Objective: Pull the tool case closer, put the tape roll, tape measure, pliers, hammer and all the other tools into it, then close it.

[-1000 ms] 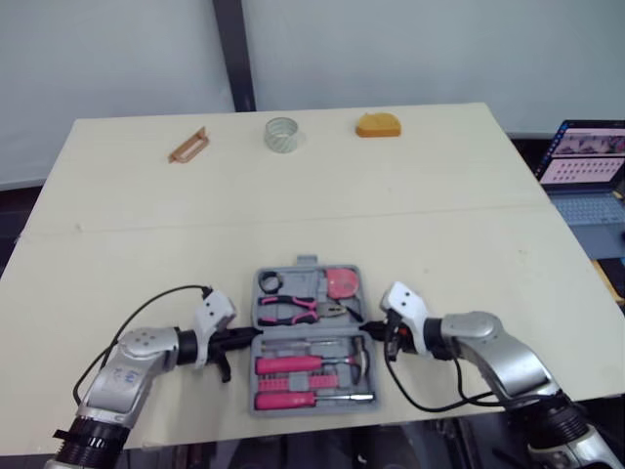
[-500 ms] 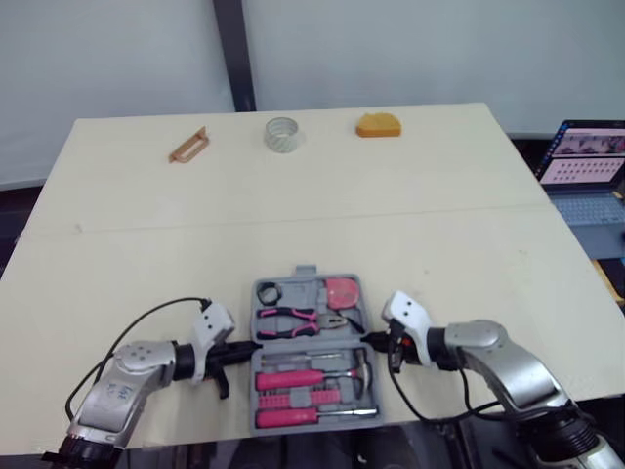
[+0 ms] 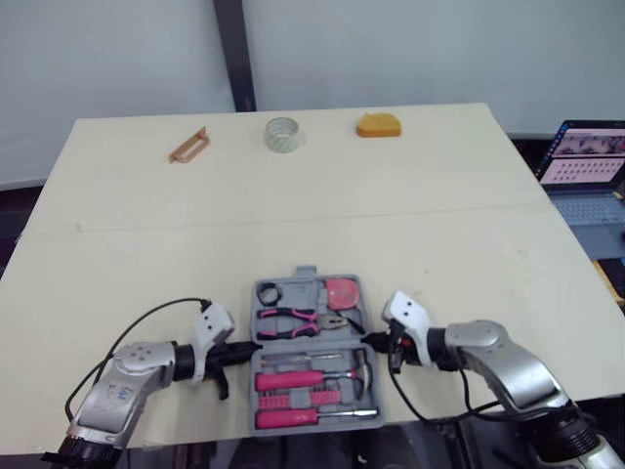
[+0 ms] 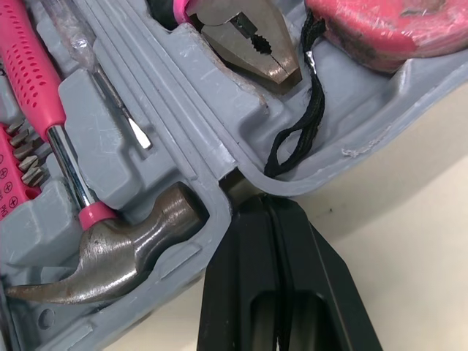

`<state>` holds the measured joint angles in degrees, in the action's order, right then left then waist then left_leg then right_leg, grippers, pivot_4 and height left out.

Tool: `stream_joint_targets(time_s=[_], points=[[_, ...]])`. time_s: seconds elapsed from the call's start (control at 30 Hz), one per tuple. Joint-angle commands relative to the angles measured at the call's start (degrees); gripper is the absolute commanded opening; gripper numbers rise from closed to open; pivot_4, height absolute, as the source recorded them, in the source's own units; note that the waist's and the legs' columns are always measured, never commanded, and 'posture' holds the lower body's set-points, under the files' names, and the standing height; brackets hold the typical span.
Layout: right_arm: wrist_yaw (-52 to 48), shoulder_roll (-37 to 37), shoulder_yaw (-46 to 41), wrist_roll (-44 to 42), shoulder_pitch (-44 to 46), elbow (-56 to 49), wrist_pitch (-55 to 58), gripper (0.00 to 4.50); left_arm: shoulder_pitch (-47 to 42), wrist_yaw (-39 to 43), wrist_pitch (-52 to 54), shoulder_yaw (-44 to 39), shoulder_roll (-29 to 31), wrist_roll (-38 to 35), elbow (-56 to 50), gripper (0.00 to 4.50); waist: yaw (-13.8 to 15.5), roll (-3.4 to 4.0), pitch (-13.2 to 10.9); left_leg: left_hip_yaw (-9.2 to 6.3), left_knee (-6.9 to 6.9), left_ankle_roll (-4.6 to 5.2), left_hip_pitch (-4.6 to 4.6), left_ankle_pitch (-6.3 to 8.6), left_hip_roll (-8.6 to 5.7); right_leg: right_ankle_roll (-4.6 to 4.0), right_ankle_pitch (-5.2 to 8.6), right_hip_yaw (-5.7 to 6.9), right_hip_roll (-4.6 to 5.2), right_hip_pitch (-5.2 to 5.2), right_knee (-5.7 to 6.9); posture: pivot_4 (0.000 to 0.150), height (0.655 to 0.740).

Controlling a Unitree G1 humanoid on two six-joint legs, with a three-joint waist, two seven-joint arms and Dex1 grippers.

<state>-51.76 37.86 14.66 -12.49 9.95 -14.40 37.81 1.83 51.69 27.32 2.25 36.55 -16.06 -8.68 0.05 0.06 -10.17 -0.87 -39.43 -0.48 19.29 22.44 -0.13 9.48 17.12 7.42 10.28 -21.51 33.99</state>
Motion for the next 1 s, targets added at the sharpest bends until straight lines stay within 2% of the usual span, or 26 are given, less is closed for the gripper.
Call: stream_joint_targets(time_s=[0.03,0.1,0.2,0.33,0.43,0.47,0.6,0.73,0.87,1.0], points=[[-1.58,2.21,-3.56,-1.39,-0.03,0.02,-1.43,0.06,1.89,1.08,-0.98,-3.33,2.57,-0.94,0.92,0.0,-0.01,0.0,0.0,0.0,0.0,0.0,0.0,0.0,0.0,0.0,0.0,0.0,0.0,0.0,0.0,0.15,0.74],[-2.72,3.59,-5.78,-3.36,0.31,0.25,-0.07,0.06,2.78,1.82,-1.9,-5.68,4.27,-1.48,1.84,0.0,-0.01,0.0,0.0,0.0,0.01,0.0,0.0,0.0,0.01,0.0,0.0,0.01,0.0,0.0,0.0,0.15,0.74],[-3.28,3.26,-9.43,-8.64,2.25,0.98,6.24,0.86,3.53,3.41,-1.3,-7.96,5.93,-3.9,-0.19,0.0,-0.05,0.0,0.0,0.0,0.04,0.0,-0.01,0.0,0.02,0.0,0.0,0.02,0.0,0.0,-0.02,0.15,0.74],[-2.22,0.81,-14.5,-16.95,7.42,3.39,17.82,2.79,6.24,6.6,3.25,-9.91,7.89,-9.94,-8.62,0.0,-0.08,0.0,-0.01,-0.01,0.03,0.0,0.02,0.0,0.03,0.0,0.0,0.0,0.0,0.0,-0.04,0.15,0.74],[-0.34,-1.4,-15.91,-20.81,11.93,5.54,26.23,4.27,9.14,8.33,5.54,-9.52,10.48,-11.72,-13.59,0.0,-0.12,0.03,-0.02,-0.04,0.05,0.0,0.02,0.0,0.05,0.0,0.0,0.0,0.01,0.0,-0.04,0.15,0.74],[0.52,-2.2,-15.87,-21.64,13.05,5.89,28.68,4.46,10.25,8.91,5.97,-9.04,11.44,-11.89,-14.81,0.0,-0.08,0.06,-0.04,-0.04,0.05,0.0,0.01,0.0,0.05,-0.01,0.0,0.0,0.01,0.0,-0.04,0.15,0.74],[5.27,-6.19,-16.55,-22.42,16.59,9.64,34.98,4.46,12.43,9.23,7.0,-6.24,13.51,-11.07,-17.63,0.0,-0.05,0.08,-0.05,-0.02,0.08,0.0,0.01,0.0,0.02,0.0,0.0,-0.01,0.0,0.0,-0.05,0.15,0.74],[7.6,-8.48,-16.77,-22.71,18.4,11.72,37.44,4.46,12.61,7.86,6.99,-3.71,12.85,-10.58,-18.56,0.0,0.01,0.16,-0.09,-0.01,0.08,0.0,0.03,0.0,0.0,0.0,0.0,-0.04,0.01,-0.02,-0.04,0.15,0.74],[10.24,-10.86,-16.81,-22.41,20.23,13.74,38.06,4.46,12.41,5.56,5.49,0.9,10.79,-8.08,-18.16,0.0,-0.15,0.17,-0.1,0.02,0.09,0.0,0.02,0.0,0.0,0.0,0.0,-0.05,0.01,-0.04,-0.04,0.15,0.74],[11.42,-12.12,-17.22,-22.87,21.15,14.88,38.52,4.46,12.64,5.16,2.56,4.31,11.54,-3.72,-16.2,0.0,-0.16,0.19,-0.11,0.03,0.11,0.0,0.01,0.0,0.01,0.0,0.0,-0.05,-0.01,-0.06,-0.02,0.15,0.74]])
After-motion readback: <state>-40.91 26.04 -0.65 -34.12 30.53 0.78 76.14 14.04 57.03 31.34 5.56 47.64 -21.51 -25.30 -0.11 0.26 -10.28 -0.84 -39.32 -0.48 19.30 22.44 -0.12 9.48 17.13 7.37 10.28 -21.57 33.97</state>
